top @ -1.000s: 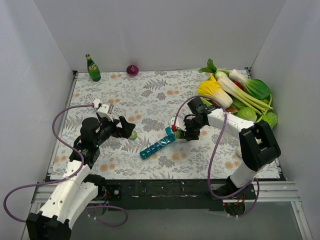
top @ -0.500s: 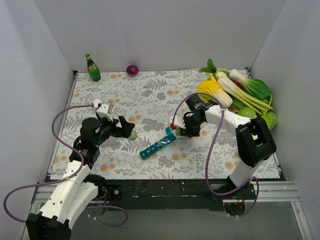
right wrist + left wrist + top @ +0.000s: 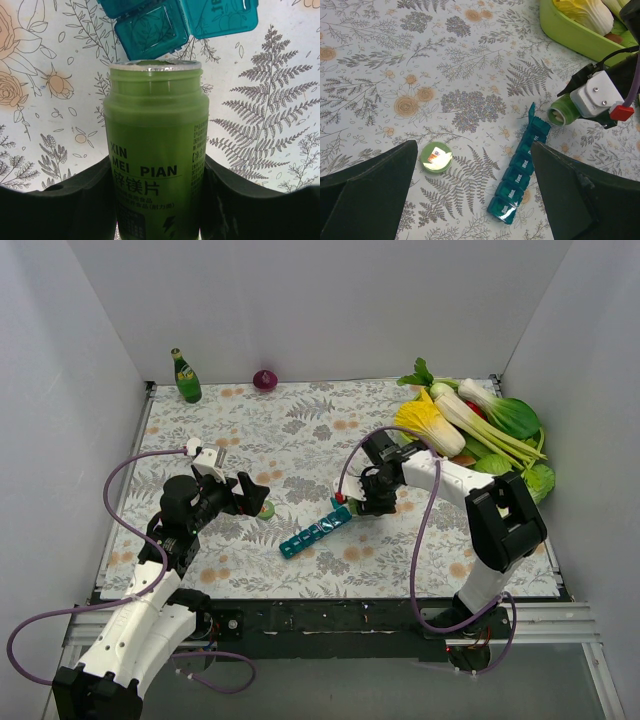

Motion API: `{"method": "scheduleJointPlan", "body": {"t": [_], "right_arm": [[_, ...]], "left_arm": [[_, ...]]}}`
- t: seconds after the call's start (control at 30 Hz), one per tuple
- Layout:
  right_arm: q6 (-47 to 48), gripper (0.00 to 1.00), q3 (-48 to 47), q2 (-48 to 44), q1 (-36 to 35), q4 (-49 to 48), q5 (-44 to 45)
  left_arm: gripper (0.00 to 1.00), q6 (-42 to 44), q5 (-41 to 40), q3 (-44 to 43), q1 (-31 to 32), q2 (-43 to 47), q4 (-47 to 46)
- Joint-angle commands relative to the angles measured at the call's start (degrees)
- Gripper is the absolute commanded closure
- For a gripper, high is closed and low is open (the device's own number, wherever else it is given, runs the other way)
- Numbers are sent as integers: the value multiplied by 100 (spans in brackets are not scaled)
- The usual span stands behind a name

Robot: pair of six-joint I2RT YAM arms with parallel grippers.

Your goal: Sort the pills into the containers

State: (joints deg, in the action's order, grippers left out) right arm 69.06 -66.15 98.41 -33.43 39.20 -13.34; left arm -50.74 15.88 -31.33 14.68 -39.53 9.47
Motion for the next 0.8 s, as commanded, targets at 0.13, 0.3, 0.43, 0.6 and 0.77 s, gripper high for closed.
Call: {"method": "scheduleJointPlan", "body": {"t": [0.13,0.3,0.43,0.6,0.77], "right_arm": [[442,99,-284,108,-137,158,315],[459,99,-363,170,-181,193,394],[521,99,-372,170,-225,211,473],[591,99,-364,170,-269,237,569],[600,99,-443,205,-287,272,605]], "left_arm": [[2,91,3,-101,-35,94,28],[2,91,20,-101,-35,112,28],[2,99,38,-101,-35,103,28],[2,108,47,-101,-35,94,28],[2,108,65,-101,-35,94,28]]}}
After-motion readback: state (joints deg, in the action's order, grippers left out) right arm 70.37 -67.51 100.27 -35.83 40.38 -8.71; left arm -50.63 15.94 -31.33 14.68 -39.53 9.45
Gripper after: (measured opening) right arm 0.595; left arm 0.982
